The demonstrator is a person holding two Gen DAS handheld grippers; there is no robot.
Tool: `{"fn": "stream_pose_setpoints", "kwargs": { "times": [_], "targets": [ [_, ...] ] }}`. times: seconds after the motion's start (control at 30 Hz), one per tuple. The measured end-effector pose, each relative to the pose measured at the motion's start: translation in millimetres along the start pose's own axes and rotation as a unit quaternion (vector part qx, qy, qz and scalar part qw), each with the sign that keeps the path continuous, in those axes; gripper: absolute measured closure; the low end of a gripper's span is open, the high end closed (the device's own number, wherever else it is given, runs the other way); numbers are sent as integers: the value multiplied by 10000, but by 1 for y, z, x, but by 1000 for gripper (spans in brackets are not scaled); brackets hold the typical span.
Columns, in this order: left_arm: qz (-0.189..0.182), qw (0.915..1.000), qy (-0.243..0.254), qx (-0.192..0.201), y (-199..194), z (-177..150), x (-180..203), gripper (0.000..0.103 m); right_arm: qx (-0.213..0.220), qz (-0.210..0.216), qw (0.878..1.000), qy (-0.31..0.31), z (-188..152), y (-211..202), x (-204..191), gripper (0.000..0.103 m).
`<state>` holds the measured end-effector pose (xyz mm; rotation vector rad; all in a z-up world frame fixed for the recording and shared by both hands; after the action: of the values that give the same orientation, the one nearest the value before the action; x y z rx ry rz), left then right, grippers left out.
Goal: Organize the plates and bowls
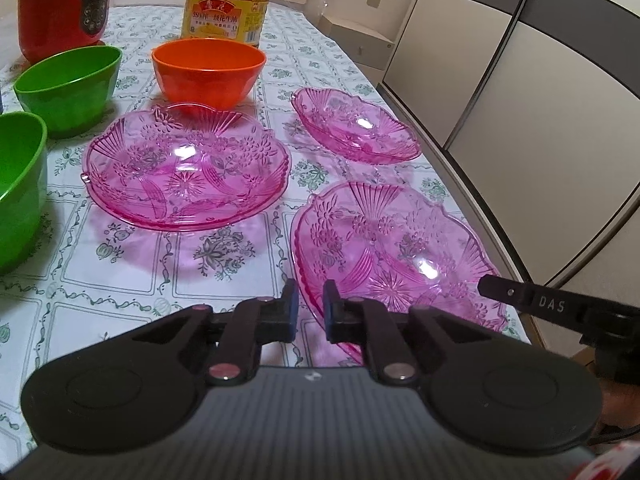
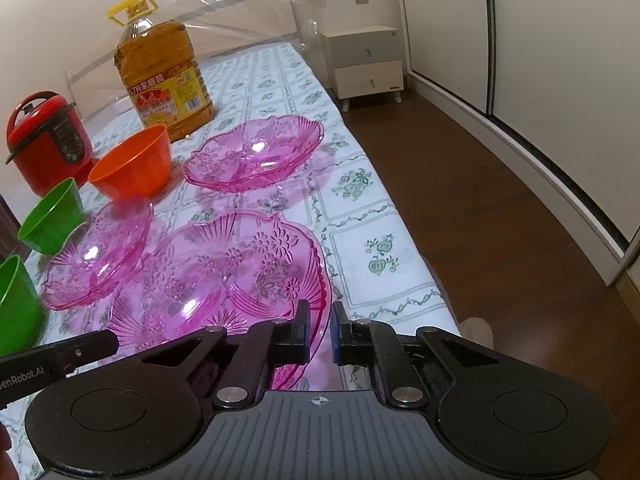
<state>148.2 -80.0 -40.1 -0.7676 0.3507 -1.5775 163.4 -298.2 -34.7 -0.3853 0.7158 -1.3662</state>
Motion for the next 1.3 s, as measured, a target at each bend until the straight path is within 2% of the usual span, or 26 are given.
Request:
{"fn": "stream_pose_setpoints", "kwargs": {
  "times": [0.37, 0.67, 0.87, 1.1, 1.3],
  "targets": [
    [54, 9994, -119, 330, -33, 16, -8, 92, 257, 140, 9994, -157, 12, -27, -24, 93],
    [382, 9962, -314, 719, -52, 43, -40, 92, 483, 482, 9963, -531, 36, -20, -68, 93],
    [694, 9931, -500, 805, -47, 59, -67, 92, 560, 793, 9921, -798, 54, 6, -105, 93],
    [998, 9890, -667, 860, -31, 75, -98, 92, 414, 1030, 9893, -952, 67, 53, -134, 93],
    [1225, 9866, -783, 737, -13, 75, -114, 92, 248, 1199, 9861, -1120, 66, 88, -148, 93]
  ]
}}
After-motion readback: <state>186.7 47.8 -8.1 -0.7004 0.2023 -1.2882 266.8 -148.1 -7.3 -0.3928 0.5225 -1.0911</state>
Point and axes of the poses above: each gripper's, at about its wrist camera, not at the fingertips, and y roughly the way its jaws point, x to its right, z to its top, the point moved 2 cm from there along y, roughly the way its jaws point, and after that the axes turned 6 degrees about x, right-handed, at the moved point
